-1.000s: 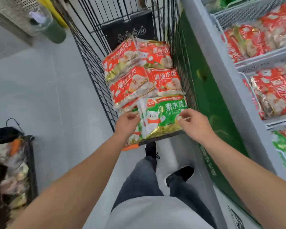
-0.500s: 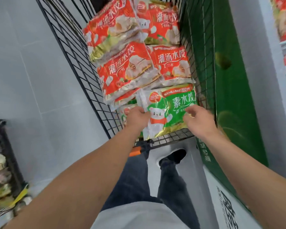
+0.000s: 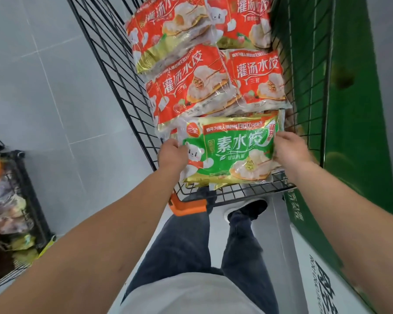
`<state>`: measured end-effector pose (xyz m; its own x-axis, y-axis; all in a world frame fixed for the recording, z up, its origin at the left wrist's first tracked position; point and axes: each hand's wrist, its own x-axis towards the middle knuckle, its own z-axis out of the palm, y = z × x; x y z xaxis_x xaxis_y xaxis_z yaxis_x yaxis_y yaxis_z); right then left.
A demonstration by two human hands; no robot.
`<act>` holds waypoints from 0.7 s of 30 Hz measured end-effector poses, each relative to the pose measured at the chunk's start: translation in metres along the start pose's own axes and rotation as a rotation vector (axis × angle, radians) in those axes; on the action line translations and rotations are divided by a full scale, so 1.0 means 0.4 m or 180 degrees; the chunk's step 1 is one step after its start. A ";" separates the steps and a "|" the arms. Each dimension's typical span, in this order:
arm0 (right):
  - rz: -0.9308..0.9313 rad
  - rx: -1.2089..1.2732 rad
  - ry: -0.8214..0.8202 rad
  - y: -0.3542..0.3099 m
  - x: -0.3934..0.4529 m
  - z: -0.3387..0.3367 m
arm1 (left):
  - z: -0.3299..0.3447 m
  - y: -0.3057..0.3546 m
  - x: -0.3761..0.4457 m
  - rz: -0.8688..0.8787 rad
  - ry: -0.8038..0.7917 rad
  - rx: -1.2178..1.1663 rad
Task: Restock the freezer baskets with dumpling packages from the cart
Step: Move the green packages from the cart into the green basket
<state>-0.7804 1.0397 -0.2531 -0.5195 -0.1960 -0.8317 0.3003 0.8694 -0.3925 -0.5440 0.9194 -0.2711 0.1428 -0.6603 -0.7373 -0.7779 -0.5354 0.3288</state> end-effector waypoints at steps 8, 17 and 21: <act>0.0046 0.0829 -0.0124 -0.014 -0.110 -0.053 | -0.029 -0.007 -0.066 0.0257 -0.0069 -0.0668; -0.0629 0.1136 0.0476 0.019 -0.256 -0.189 | -0.077 0.088 -0.233 0.0678 -0.0425 -0.1050; -0.0763 0.1372 0.0788 0.092 -0.300 -0.307 | -0.038 0.147 -0.320 0.0947 -0.0707 -0.0972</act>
<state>-0.8051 1.1510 -0.1196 -0.7707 -0.2078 -0.6024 0.4238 0.5389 -0.7280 -0.5986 0.9644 -0.1483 -0.2188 -0.6977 -0.6822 -0.5451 -0.4925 0.6785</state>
